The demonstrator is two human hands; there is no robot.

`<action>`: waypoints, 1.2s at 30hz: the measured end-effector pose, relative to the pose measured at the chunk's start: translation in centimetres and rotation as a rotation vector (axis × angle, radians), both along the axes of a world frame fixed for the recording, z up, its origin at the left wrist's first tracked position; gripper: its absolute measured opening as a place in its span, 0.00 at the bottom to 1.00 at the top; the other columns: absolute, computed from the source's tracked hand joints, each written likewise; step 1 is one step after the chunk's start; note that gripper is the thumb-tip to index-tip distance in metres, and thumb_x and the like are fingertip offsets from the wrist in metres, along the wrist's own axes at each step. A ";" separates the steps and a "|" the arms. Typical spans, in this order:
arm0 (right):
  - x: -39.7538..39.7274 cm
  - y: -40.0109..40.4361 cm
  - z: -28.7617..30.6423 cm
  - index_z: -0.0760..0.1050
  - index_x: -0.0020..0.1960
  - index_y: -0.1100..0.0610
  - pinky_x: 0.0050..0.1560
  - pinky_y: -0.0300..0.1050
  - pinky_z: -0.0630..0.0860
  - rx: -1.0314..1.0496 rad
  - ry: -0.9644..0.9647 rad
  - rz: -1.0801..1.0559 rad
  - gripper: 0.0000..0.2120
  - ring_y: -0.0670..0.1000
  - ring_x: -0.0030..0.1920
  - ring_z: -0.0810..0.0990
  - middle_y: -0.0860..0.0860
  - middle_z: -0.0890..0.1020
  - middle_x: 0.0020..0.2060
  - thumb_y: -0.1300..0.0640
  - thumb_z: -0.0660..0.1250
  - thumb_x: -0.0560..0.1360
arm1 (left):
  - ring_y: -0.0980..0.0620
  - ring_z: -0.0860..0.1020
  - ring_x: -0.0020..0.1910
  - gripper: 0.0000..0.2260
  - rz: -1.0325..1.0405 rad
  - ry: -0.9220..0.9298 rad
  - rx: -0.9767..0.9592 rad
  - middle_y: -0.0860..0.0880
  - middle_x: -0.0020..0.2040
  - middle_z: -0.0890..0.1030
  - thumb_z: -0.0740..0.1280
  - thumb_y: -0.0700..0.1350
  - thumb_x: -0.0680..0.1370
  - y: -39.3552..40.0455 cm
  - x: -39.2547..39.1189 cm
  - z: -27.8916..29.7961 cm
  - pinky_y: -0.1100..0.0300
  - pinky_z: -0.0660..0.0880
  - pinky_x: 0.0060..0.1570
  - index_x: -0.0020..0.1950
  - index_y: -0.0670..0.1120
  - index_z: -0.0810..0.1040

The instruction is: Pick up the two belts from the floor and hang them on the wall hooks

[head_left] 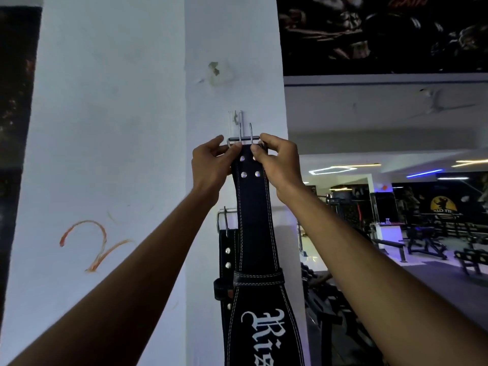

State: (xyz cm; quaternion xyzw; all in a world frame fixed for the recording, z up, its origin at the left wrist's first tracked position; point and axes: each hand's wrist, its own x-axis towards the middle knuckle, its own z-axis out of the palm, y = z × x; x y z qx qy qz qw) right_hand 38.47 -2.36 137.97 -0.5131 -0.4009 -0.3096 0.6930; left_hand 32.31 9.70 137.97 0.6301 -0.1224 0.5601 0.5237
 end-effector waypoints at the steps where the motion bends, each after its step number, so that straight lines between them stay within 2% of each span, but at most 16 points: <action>1: 0.5 0.5 0.3 0.76 0.66 0.60 0.41 0.25 0.76 0.003 -0.003 -0.004 0.20 0.48 0.54 0.81 0.50 0.81 0.55 0.59 0.71 0.76 | 0.53 0.84 0.48 0.30 0.012 -0.004 -0.008 0.42 0.56 0.85 0.75 0.46 0.77 0.3 0.4 0.4 0.62 0.82 0.40 0.75 0.37 0.70; 3: 1.3 1.3 0.5 0.77 0.64 0.61 0.44 0.24 0.74 -0.009 -0.004 -0.019 0.18 0.49 0.55 0.80 0.48 0.80 0.50 0.59 0.71 0.75 | 0.56 0.84 0.44 0.30 0.029 0.006 -0.032 0.45 0.52 0.85 0.75 0.47 0.76 0.7 1.4 1.0 0.61 0.83 0.41 0.74 0.36 0.71; 4: 1.7 1.7 0.7 0.78 0.64 0.62 0.49 0.28 0.73 -0.017 -0.006 -0.029 0.18 0.49 0.56 0.80 0.49 0.80 0.50 0.59 0.72 0.75 | 0.56 0.83 0.43 0.31 0.034 0.016 -0.051 0.45 0.51 0.84 0.75 0.48 0.76 1.1 1.9 1.2 0.59 0.83 0.42 0.74 0.36 0.71; 6: 2.7 2.4 1.0 0.77 0.66 0.60 0.59 0.37 0.73 -0.030 -0.011 -0.032 0.20 0.48 0.59 0.79 0.51 0.82 0.56 0.59 0.72 0.75 | 0.53 0.83 0.42 0.30 0.039 0.034 -0.082 0.45 0.48 0.83 0.76 0.49 0.75 1.7 2.8 1.5 0.54 0.84 0.45 0.72 0.35 0.73; 9: 3.6 3.3 1.5 0.76 0.67 0.58 0.63 0.41 0.74 -0.032 -0.015 -0.022 0.22 0.47 0.61 0.79 0.51 0.82 0.61 0.58 0.72 0.75 | 0.53 0.83 0.36 0.16 0.043 0.038 -0.047 0.49 0.38 0.84 0.75 0.48 0.76 2.7 3.5 1.9 0.54 0.84 0.41 0.57 0.38 0.84; 11: 3.9 3.6 1.8 0.77 0.65 0.59 0.62 0.42 0.76 -0.020 -0.015 -0.026 0.20 0.49 0.59 0.80 0.52 0.82 0.59 0.58 0.72 0.75 | 0.54 0.83 0.33 0.09 0.056 0.031 -0.024 0.50 0.34 0.84 0.74 0.46 0.77 3.0 3.7 2.2 0.56 0.83 0.39 0.50 0.41 0.87; 14: 4.4 4.0 2.0 0.79 0.61 0.61 0.61 0.46 0.77 0.000 -0.006 -0.020 0.17 0.53 0.57 0.81 0.51 0.83 0.52 0.58 0.72 0.74 | 0.54 0.83 0.33 0.08 0.055 0.030 -0.026 0.49 0.36 0.85 0.74 0.45 0.77 3.3 4.1 2.5 0.58 0.82 0.37 0.50 0.42 0.87; 17: 5.0 4.5 1.8 0.79 0.63 0.56 0.61 0.44 0.77 -0.018 0.026 0.009 0.18 0.49 0.57 0.81 0.50 0.83 0.54 0.57 0.73 0.73 | 0.53 0.82 0.33 0.08 0.049 0.067 -0.060 0.47 0.36 0.85 0.74 0.45 0.76 3.5 4.5 2.1 0.60 0.80 0.35 0.51 0.41 0.87; 20: 5.3 4.8 1.4 0.81 0.57 0.51 0.58 0.50 0.80 -0.043 0.049 0.041 0.15 0.48 0.51 0.82 0.50 0.84 0.50 0.57 0.72 0.71 | 0.54 0.81 0.30 0.04 0.029 0.090 -0.102 0.48 0.34 0.83 0.73 0.42 0.75 3.5 4.8 1.3 0.60 0.79 0.33 0.46 0.43 0.88; 23: 5.1 4.9 1.2 0.80 0.53 0.50 0.53 0.53 0.82 -0.034 0.061 0.054 0.13 0.49 0.44 0.83 0.49 0.84 0.46 0.59 0.70 0.69 | 0.49 0.80 0.35 0.05 0.080 0.101 -0.122 0.47 0.34 0.82 0.72 0.45 0.71 3.5 5.2 1.0 0.52 0.84 0.42 0.38 0.47 0.87; 25: 5.0 5.1 1.1 0.79 0.53 0.50 0.50 0.53 0.82 -0.002 0.050 0.031 0.10 0.47 0.40 0.83 0.48 0.84 0.44 0.57 0.69 0.72 | 0.47 0.81 0.37 0.06 0.113 0.098 -0.124 0.48 0.34 0.83 0.72 0.50 0.69 3.4 5.3 0.8 0.42 0.85 0.51 0.37 0.50 0.87; 26: 5.0 5.2 0.9 0.78 0.52 0.50 0.49 0.53 0.82 0.016 0.045 0.018 0.09 0.47 0.39 0.83 0.49 0.84 0.42 0.55 0.70 0.73 | 0.46 0.83 0.38 0.07 0.129 0.092 -0.118 0.49 0.34 0.85 0.72 0.52 0.69 3.3 5.2 0.7 0.40 0.84 0.52 0.37 0.51 0.88; 30: 5.0 5.4 0.8 0.74 0.55 0.46 0.50 0.55 0.82 0.032 0.064 0.009 0.13 0.51 0.41 0.84 0.51 0.85 0.41 0.51 0.71 0.72 | 0.41 0.87 0.45 0.11 0.176 0.076 -0.088 0.46 0.37 0.87 0.74 0.57 0.71 3.2 5.2 0.2 0.40 0.84 0.52 0.39 0.50 0.87; 33: 5.0 5.7 1.3 0.74 0.58 0.46 0.53 0.54 0.81 0.028 0.106 -0.025 0.18 0.52 0.44 0.84 0.49 0.85 0.42 0.50 0.71 0.69 | 0.44 0.86 0.41 0.10 0.207 0.090 -0.118 0.50 0.32 0.85 0.73 0.56 0.69 3.3 5.3 0.6 0.40 0.84 0.51 0.37 0.49 0.86; 36: 4.7 5.8 1.7 0.79 0.54 0.50 0.52 0.53 0.81 0.024 0.131 -0.055 0.15 0.50 0.44 0.84 0.48 0.86 0.41 0.50 0.71 0.68 | 0.48 0.81 0.36 0.10 0.261 0.098 -0.129 0.52 0.31 0.82 0.72 0.54 0.68 2.9 5.2 0.9 0.42 0.83 0.52 0.37 0.47 0.85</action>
